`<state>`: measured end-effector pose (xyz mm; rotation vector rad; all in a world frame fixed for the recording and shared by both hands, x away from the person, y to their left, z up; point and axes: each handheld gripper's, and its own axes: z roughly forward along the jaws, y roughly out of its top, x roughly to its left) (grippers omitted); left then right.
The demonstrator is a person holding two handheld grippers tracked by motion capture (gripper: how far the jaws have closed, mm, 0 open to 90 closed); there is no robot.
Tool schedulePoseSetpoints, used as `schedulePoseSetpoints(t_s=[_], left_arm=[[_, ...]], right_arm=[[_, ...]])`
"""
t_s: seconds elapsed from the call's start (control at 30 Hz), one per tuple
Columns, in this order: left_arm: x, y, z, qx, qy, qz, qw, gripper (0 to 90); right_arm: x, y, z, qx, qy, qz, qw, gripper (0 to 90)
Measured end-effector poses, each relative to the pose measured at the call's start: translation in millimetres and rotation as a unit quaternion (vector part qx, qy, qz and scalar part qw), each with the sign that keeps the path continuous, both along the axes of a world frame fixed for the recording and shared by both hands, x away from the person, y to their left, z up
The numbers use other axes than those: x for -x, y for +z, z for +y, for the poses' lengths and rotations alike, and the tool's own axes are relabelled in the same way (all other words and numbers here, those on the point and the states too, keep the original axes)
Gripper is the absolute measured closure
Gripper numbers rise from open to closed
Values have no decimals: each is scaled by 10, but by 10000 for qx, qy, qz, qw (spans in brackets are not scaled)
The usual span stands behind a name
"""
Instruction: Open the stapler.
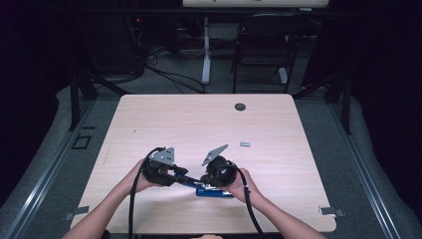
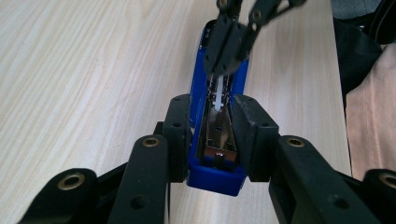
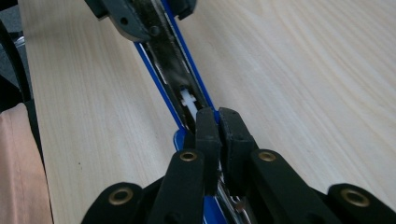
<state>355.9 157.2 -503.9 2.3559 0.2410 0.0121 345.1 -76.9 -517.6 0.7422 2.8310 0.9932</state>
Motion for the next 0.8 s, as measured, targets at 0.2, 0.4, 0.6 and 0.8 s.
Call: schedulePoseSetpoints(t_s=[0.2,0.4,0.6,0.8], left_arm=[[-6,-11,7,10,2,30,10000,683],[-11,-11,4,-24,3,39,10000,682],[-8,-14,2,-22,-2,34,10000,682],[-10,-14,0,-55,-21,59,10000,682]], right_arm=[[-21,98,-204,117,-34,-65,9999,853],[-1,121,-412,367,-94,-120,9992,825],[46,104,-569,521,-207,-70,9984,823],[80,54,-657,789,-325,-86,9963,827]])
